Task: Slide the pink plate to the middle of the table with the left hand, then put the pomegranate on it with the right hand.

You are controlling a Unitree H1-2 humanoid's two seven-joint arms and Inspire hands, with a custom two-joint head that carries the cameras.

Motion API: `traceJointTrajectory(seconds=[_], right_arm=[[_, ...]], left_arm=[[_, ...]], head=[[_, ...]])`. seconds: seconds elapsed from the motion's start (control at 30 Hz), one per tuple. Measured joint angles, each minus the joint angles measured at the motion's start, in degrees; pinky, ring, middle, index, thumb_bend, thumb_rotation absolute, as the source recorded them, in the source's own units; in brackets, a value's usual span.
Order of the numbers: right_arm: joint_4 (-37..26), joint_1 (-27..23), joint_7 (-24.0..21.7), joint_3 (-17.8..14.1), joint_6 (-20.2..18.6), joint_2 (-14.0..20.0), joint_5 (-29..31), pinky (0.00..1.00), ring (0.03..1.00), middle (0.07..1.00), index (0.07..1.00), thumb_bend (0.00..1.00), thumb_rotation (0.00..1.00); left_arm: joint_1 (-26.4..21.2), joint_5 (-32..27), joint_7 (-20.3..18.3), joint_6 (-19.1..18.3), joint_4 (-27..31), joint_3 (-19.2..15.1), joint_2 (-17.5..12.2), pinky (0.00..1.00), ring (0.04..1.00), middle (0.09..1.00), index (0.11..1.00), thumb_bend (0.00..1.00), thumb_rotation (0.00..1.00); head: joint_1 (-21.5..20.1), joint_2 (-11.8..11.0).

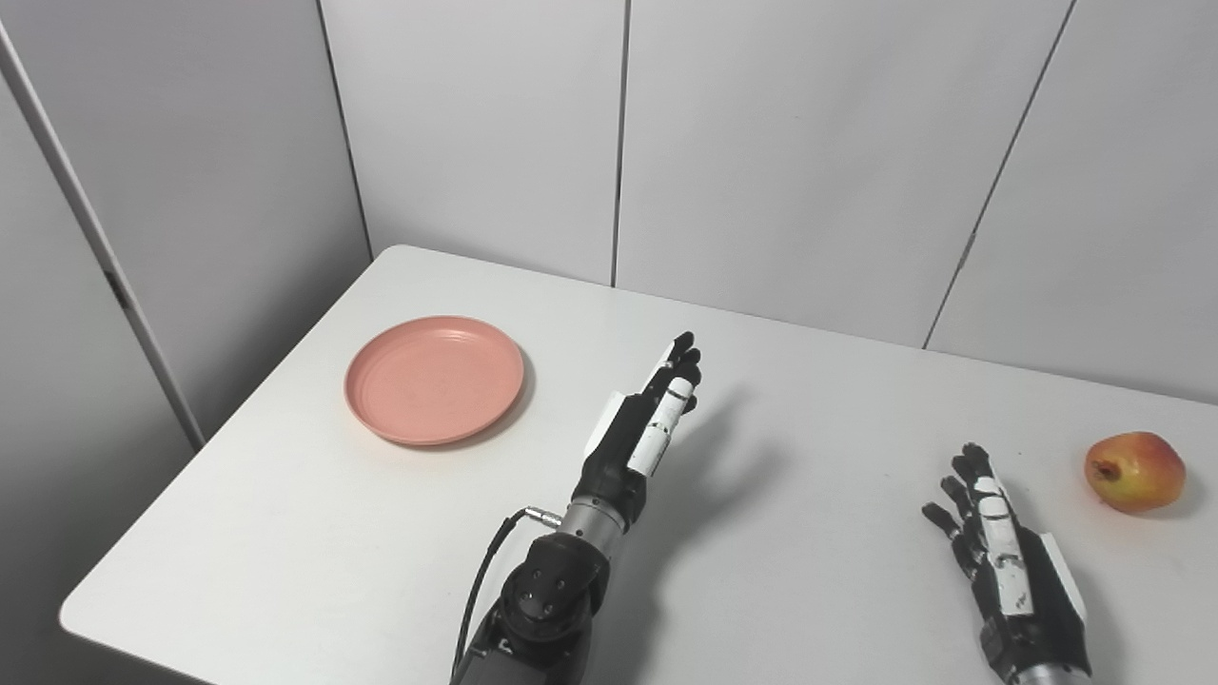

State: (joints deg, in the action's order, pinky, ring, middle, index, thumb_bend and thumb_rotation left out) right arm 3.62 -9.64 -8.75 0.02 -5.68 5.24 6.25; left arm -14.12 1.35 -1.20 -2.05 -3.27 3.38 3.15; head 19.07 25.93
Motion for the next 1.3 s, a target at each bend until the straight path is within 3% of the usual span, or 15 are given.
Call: traceJointTrajectory(seconds=[0.27, 0.57, 0.83, 0.93, 1.3], right_arm=[[0.0, 0.0, 0.4, 0.0, 0.0, -0.1, 0.4, 1.0, 0.995, 0.997, 0.991, 0.16, 1.0], [0.3, -0.1, 0.3, 0.0, 0.0, 0.0, 0.5, 1.0, 0.998, 0.999, 0.993, 0.15, 1.0], [0.2, -0.1, 0.3, 0.0, 0.0, 0.1, 0.5, 1.0, 0.997, 0.998, 0.992, 0.13, 1.0], [0.2, -0.1, 0.3, 0.0, 0.0, 0.1, 0.4, 1.0, 0.998, 1.0, 0.993, 0.13, 1.0], [0.1, -0.1, 0.5, 0.0, -0.1, 0.1, 0.5, 1.0, 0.995, 0.997, 0.99, 0.13, 1.0]], left_arm=[[-2.0, -0.7, 0.3, -1.1, 1.8, -2.8, -2.0, 1.0, 0.978, 0.99, 0.988, 0.43, 1.0], [-4.4, -2.5, 1.1, -3.4, 5.0, -6.0, -2.3, 1.0, 0.982, 0.992, 0.985, 0.41, 1.0], [-5.4, -2.7, 1.6, -3.4, 5.0, -9.4, -4.0, 0.97, 0.962, 0.971, 0.963, 0.41, 1.0], [-5.8, -2.7, 2.4, -3.4, 5.0, -11.0, -4.8, 0.97, 0.963, 0.973, 0.964, 0.45, 1.0], [-7.2, -5.1, 4.0, -3.6, 6.5, -15.8, -8.3, 0.98, 0.973, 0.984, 0.972, 0.42, 1.0]], head=[[0.5, -0.3], [1.4, -0.6], [1.6, -0.5], [1.8, -0.5], [2.3, -0.4]])
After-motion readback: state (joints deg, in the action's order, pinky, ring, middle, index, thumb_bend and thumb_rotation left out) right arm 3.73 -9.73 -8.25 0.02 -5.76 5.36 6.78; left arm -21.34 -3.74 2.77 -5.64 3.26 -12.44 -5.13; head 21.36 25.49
